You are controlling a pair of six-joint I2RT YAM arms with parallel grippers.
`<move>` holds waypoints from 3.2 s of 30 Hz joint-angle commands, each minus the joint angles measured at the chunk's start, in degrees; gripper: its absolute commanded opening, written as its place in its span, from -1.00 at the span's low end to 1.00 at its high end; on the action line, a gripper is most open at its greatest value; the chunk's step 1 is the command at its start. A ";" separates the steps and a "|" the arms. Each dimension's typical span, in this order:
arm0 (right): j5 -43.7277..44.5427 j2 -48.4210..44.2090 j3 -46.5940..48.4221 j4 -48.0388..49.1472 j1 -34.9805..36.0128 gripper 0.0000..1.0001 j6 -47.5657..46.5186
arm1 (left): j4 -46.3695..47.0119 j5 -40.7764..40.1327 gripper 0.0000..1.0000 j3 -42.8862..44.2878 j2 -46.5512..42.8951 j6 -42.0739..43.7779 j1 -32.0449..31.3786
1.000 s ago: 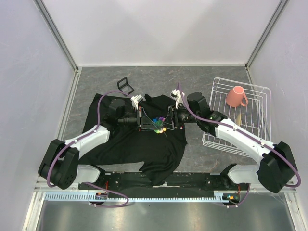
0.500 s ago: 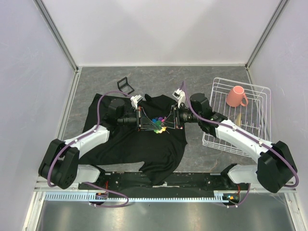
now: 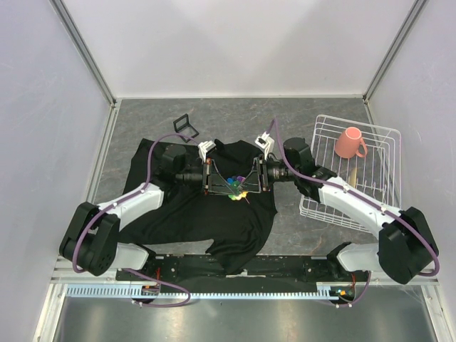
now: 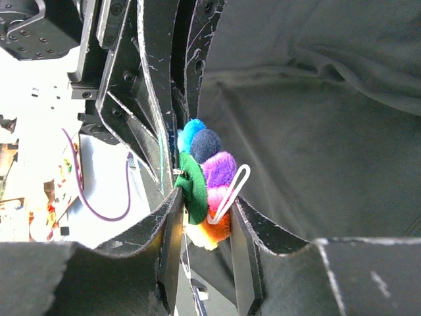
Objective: Remove the brooch from the garment
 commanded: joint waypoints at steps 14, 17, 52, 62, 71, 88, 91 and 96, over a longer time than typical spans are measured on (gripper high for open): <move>-11.49 0.23 -0.62 4.72 -1.33 -0.16 -0.77 | 1.65 6.55 -0.96 3.53 1.56 4.13 -0.74; -12.01 -0.12 -0.53 4.63 -1.77 -0.10 -0.68 | 1.65 6.81 -0.96 3.44 1.65 4.40 -0.83; -15.44 1.63 -3.43 11.31 -3.52 -0.43 3.80 | 0.77 7.95 -0.96 4.93 2.62 5.63 -1.97; -12.55 1.29 -7.29 21.49 -3.44 -1.00 12.22 | 0.51 4.45 -0.96 4.58 1.04 5.54 -2.06; -1.41 -1.79 -12.66 36.11 -3.44 -1.00 24.81 | -0.99 -8.29 -0.20 -0.16 -9.15 5.72 -1.53; 16.64 -4.78 -8.79 28.54 -1.94 -1.00 22.79 | 16.94 -21.40 0.36 -11.33 -15.14 -6.14 -8.13; 16.81 -5.22 -8.97 28.45 -1.68 -1.00 22.79 | 18.07 -21.23 0.38 -10.28 -12.60 -6.85 -8.47; 17.43 -6.27 -8.53 27.05 -1.07 -1.00 21.65 | 20.72 -21.49 0.51 -9.31 -9.86 -8.08 -8.65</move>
